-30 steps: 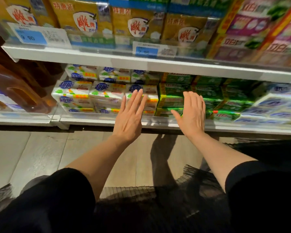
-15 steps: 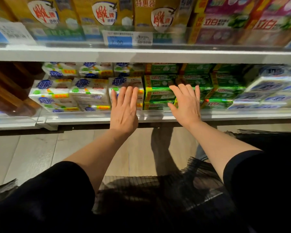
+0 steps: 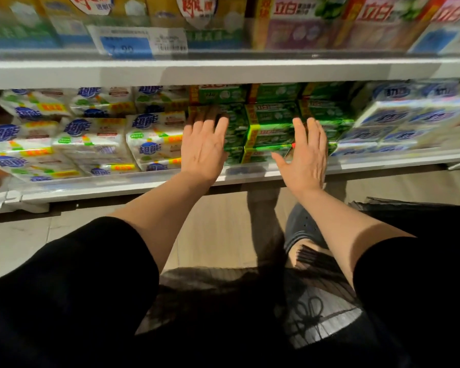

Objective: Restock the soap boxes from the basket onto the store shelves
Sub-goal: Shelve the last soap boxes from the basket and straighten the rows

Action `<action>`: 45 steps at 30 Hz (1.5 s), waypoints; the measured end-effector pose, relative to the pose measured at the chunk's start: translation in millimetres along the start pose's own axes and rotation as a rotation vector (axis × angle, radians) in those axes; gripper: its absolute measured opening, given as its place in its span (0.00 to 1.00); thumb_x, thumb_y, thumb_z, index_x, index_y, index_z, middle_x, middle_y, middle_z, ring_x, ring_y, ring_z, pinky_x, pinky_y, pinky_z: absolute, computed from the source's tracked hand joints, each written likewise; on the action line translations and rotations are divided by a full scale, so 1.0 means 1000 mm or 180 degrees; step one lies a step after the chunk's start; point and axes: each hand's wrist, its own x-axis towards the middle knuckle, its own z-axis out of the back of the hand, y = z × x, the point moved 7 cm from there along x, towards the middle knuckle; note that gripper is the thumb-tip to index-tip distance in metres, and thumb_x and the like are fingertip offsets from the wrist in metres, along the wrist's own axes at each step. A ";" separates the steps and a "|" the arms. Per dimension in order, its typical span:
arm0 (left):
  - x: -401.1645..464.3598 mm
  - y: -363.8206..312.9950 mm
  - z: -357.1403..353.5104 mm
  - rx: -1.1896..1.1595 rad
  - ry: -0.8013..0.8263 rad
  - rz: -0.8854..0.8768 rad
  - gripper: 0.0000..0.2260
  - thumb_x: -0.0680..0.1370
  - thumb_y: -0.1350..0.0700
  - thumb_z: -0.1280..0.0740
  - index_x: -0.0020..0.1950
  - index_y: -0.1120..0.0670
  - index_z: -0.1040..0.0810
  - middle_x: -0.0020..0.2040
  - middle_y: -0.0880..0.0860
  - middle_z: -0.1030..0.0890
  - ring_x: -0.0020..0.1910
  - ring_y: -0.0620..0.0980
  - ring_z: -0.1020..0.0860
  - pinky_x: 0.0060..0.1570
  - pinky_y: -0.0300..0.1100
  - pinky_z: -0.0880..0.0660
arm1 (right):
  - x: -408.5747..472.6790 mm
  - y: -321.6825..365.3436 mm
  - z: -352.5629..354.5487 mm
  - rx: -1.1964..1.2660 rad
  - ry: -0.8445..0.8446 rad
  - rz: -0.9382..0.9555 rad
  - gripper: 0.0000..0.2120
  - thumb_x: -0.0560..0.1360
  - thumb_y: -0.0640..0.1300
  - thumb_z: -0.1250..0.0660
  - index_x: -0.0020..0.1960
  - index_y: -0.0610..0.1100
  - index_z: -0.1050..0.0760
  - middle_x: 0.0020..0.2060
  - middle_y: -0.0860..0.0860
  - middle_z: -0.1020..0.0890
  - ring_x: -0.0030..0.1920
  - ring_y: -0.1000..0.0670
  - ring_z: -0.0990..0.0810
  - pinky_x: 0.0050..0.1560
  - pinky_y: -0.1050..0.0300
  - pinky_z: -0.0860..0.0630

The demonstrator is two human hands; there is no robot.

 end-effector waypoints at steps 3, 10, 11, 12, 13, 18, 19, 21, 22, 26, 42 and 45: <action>0.004 0.000 0.001 -0.0059 0.0067 0.0080 0.25 0.78 0.48 0.33 0.70 0.54 0.37 0.60 0.58 0.25 0.58 0.59 0.27 0.57 0.50 0.34 | 0.003 -0.016 0.001 0.0198 -0.0075 -0.0325 0.38 0.72 0.52 0.29 0.76 0.43 0.42 0.75 0.43 0.41 0.75 0.42 0.45 0.73 0.49 0.45; 0.020 0.004 0.007 -0.0035 0.0120 0.0337 0.28 0.78 0.45 0.34 0.75 0.54 0.36 0.73 0.57 0.34 0.66 0.60 0.31 0.56 0.54 0.30 | 0.004 -0.051 0.007 0.0350 -0.0217 -0.0676 0.38 0.73 0.52 0.29 0.77 0.45 0.44 0.76 0.46 0.43 0.75 0.43 0.44 0.73 0.50 0.46; 0.020 0.005 0.007 -0.0042 0.0109 0.0347 0.28 0.78 0.45 0.34 0.75 0.54 0.36 0.73 0.57 0.34 0.67 0.60 0.31 0.56 0.54 0.30 | 0.004 -0.052 0.009 0.0304 -0.0218 -0.0619 0.38 0.73 0.51 0.29 0.77 0.45 0.44 0.76 0.45 0.43 0.75 0.43 0.45 0.73 0.49 0.45; 0.020 0.005 0.007 -0.0054 0.0082 0.0355 0.28 0.78 0.44 0.34 0.75 0.53 0.35 0.73 0.57 0.34 0.67 0.60 0.32 0.55 0.54 0.30 | 0.005 -0.053 0.010 0.0218 -0.0220 -0.0536 0.37 0.73 0.50 0.29 0.77 0.46 0.43 0.76 0.45 0.43 0.75 0.43 0.45 0.73 0.49 0.45; 0.019 0.005 0.007 -0.0082 0.0041 0.0358 0.28 0.78 0.44 0.35 0.75 0.53 0.35 0.72 0.57 0.33 0.66 0.60 0.31 0.55 0.54 0.30 | 0.007 -0.054 0.013 0.0119 -0.0220 -0.0441 0.37 0.73 0.50 0.29 0.76 0.46 0.43 0.76 0.45 0.43 0.76 0.43 0.46 0.73 0.48 0.45; 0.014 0.004 0.004 -0.0171 -0.0044 0.0362 0.24 0.81 0.46 0.39 0.75 0.54 0.35 0.71 0.58 0.31 0.62 0.60 0.29 0.55 0.52 0.33 | 0.026 -0.059 0.014 0.0021 0.0145 -0.0181 0.35 0.72 0.48 0.27 0.74 0.42 0.39 0.73 0.45 0.37 0.76 0.43 0.48 0.75 0.48 0.46; 0.011 0.002 0.004 -0.0125 -0.0102 0.0354 0.24 0.81 0.47 0.39 0.74 0.55 0.35 0.69 0.59 0.30 0.61 0.61 0.29 0.56 0.52 0.34 | 0.029 -0.061 0.014 0.0100 0.0197 -0.0192 0.33 0.72 0.46 0.27 0.72 0.42 0.37 0.72 0.45 0.35 0.76 0.43 0.48 0.75 0.49 0.46; 0.005 -0.011 0.006 0.0022 -0.0310 0.0221 0.23 0.80 0.48 0.36 0.72 0.57 0.33 0.63 0.59 0.27 0.58 0.60 0.28 0.58 0.52 0.35 | 0.030 -0.064 0.015 0.0297 0.0190 -0.0234 0.30 0.72 0.43 0.28 0.70 0.43 0.35 0.71 0.47 0.34 0.76 0.44 0.48 0.74 0.51 0.45; 0.004 -0.024 0.006 0.0088 -0.0403 0.0047 0.23 0.79 0.49 0.34 0.70 0.57 0.32 0.62 0.59 0.26 0.58 0.60 0.29 0.60 0.53 0.35 | 0.029 -0.066 0.016 0.0361 0.0159 -0.0227 0.28 0.72 0.41 0.28 0.69 0.43 0.34 0.71 0.48 0.33 0.76 0.45 0.48 0.73 0.53 0.45; 0.010 -0.082 -0.007 0.0086 -0.0222 -0.0559 0.32 0.77 0.49 0.31 0.77 0.55 0.40 0.72 0.58 0.33 0.72 0.59 0.37 0.72 0.58 0.44 | 0.029 -0.070 0.016 0.0513 0.0140 -0.0110 0.27 0.73 0.37 0.30 0.69 0.44 0.33 0.72 0.48 0.33 0.76 0.46 0.47 0.73 0.56 0.48; 0.016 -0.090 -0.017 0.0262 0.0299 -0.0403 0.38 0.77 0.45 0.32 0.79 0.53 0.50 0.74 0.55 0.39 0.73 0.57 0.41 0.74 0.57 0.50 | 0.030 -0.055 0.019 0.0003 0.0261 0.0256 0.32 0.69 0.42 0.26 0.70 0.41 0.34 0.68 0.44 0.30 0.74 0.41 0.42 0.75 0.45 0.48; 0.006 -0.077 -0.004 0.0150 -0.0152 -0.0392 0.33 0.78 0.47 0.34 0.78 0.56 0.43 0.75 0.57 0.37 0.75 0.57 0.42 0.75 0.56 0.51 | 0.018 -0.015 0.019 -0.0120 0.0099 0.0844 0.35 0.68 0.42 0.26 0.72 0.39 0.36 0.69 0.42 0.31 0.73 0.40 0.38 0.76 0.44 0.51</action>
